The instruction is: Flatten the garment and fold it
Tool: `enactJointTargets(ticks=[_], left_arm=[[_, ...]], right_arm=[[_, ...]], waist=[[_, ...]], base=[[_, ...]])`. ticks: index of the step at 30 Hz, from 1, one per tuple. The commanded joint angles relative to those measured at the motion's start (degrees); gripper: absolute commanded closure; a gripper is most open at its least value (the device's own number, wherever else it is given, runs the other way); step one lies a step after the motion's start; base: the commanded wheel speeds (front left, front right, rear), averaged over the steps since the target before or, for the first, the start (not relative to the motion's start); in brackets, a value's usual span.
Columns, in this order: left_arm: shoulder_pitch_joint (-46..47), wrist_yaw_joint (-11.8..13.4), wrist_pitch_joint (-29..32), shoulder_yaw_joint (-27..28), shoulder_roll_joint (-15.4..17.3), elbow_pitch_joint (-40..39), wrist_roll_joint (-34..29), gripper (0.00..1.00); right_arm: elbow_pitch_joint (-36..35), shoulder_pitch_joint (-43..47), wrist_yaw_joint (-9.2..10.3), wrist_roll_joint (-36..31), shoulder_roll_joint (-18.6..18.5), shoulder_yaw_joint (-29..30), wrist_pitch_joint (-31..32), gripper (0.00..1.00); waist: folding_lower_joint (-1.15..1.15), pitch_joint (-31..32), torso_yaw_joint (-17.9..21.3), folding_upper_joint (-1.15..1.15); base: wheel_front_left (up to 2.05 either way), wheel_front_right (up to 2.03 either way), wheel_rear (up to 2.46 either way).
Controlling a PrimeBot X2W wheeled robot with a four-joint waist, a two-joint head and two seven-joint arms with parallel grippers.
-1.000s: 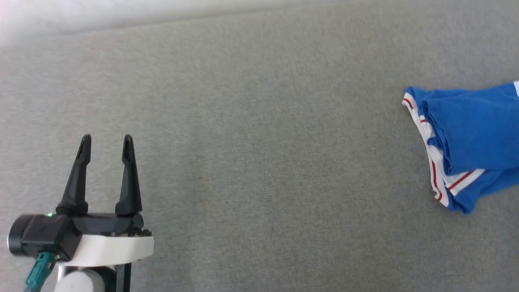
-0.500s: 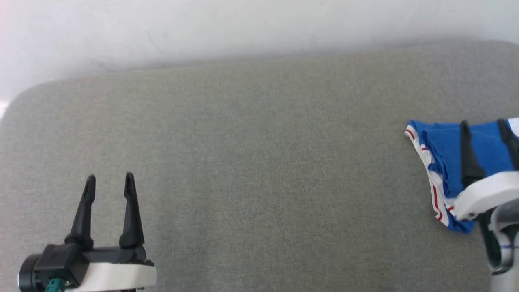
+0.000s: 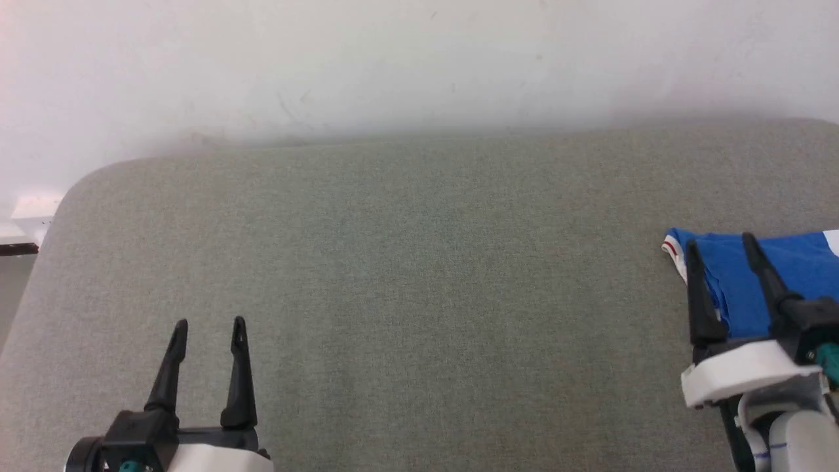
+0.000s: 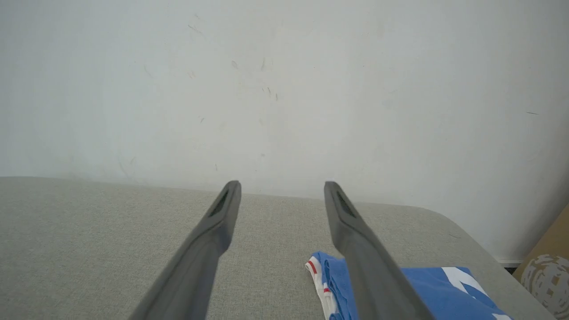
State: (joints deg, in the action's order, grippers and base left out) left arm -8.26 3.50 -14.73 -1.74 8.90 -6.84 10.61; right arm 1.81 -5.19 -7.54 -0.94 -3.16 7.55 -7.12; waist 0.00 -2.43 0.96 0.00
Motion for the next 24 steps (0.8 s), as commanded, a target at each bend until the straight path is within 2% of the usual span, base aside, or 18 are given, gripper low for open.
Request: enactJointTargets(ticks=[1, 6, 13, 24], left_arm=[[-1.0, -0.4, -0.3, -0.1, -0.8, 0.6, -0.3, 0.0], [-2.9, -0.2, -0.3, 0.2, -2.2, 1.3, -0.8, 0.0], [-4.9, -0.4, -0.3, 0.2, -3.2, 2.7, -2.3, 0.0], [-4.6, -1.0, -0.3, 1.1, -4.4, 2.9, -3.3, 0.0]], right_arm=[[0.5, 1.6, 0.05, 0.4, 0.2, -0.4, -1.6, 0.0], [2.5, 4.9, 0.05, 1.3, 0.3, -0.8, -5.0, 0.0], [5.9, 7.4, 0.05, 1.8, 0.3, -1.2, -6.7, 0.0], [7.7, 6.5, 0.05, 3.4, 0.3, -1.1, -7.7, 0.0]], waist=[[0.0, 1.1, -0.5, 0.0], [0.0, 2.6, -0.5, 0.0], [0.0, 3.3, -1.0, 0.0], [0.0, 2.9, -1.3, 0.0]], base=[[0.0, 0.0, 0.0], [0.0, 0.0, 0.0], [0.0, 0.0, 0.0], [0.0, 0.0, 0.0]])
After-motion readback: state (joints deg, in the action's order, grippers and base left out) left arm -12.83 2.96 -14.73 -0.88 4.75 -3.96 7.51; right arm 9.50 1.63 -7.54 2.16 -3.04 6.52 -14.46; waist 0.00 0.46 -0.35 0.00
